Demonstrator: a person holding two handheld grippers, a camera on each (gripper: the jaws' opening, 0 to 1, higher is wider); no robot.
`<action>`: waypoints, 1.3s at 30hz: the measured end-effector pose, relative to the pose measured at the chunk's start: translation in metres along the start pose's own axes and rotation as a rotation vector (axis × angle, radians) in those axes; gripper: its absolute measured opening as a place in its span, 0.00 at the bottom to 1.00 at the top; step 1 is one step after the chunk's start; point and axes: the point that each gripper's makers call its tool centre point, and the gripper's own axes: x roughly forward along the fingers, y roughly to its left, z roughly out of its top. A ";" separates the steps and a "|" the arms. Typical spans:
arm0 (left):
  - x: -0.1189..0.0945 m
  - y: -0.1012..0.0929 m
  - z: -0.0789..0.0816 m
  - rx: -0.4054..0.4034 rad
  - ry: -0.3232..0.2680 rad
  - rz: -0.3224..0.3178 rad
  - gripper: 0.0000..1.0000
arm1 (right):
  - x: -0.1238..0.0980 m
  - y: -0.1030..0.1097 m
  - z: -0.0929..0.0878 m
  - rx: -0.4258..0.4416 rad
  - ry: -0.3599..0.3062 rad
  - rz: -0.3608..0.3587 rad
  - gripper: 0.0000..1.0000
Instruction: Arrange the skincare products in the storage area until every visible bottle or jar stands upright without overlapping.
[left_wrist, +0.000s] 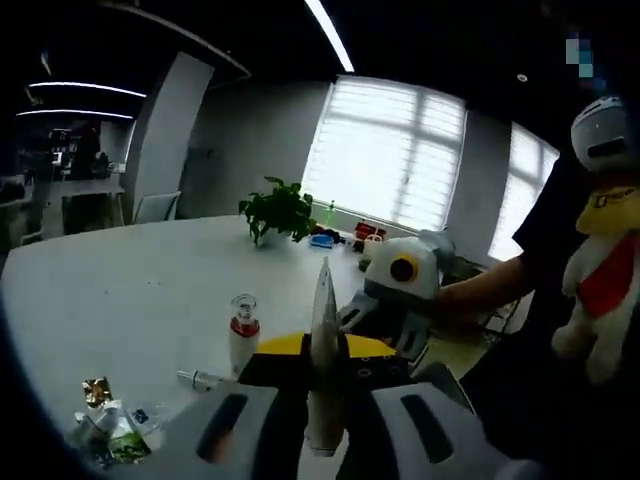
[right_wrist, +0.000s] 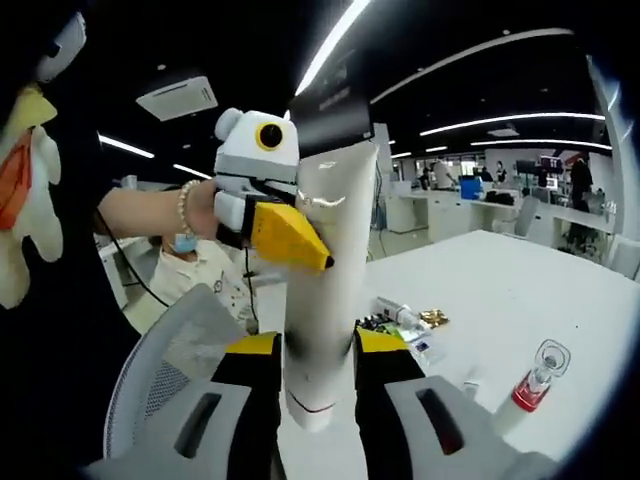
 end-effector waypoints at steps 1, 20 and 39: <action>0.002 -0.003 -0.001 0.015 0.011 -0.015 0.05 | -0.001 0.000 0.001 -0.001 -0.002 0.009 0.28; 0.030 -0.023 -0.027 0.181 0.146 -0.121 0.07 | -0.003 0.002 -0.032 -0.055 0.091 0.045 0.20; 0.060 0.004 -0.075 0.268 0.344 -0.103 0.08 | 0.003 -0.025 -0.086 -0.079 0.215 -0.002 0.20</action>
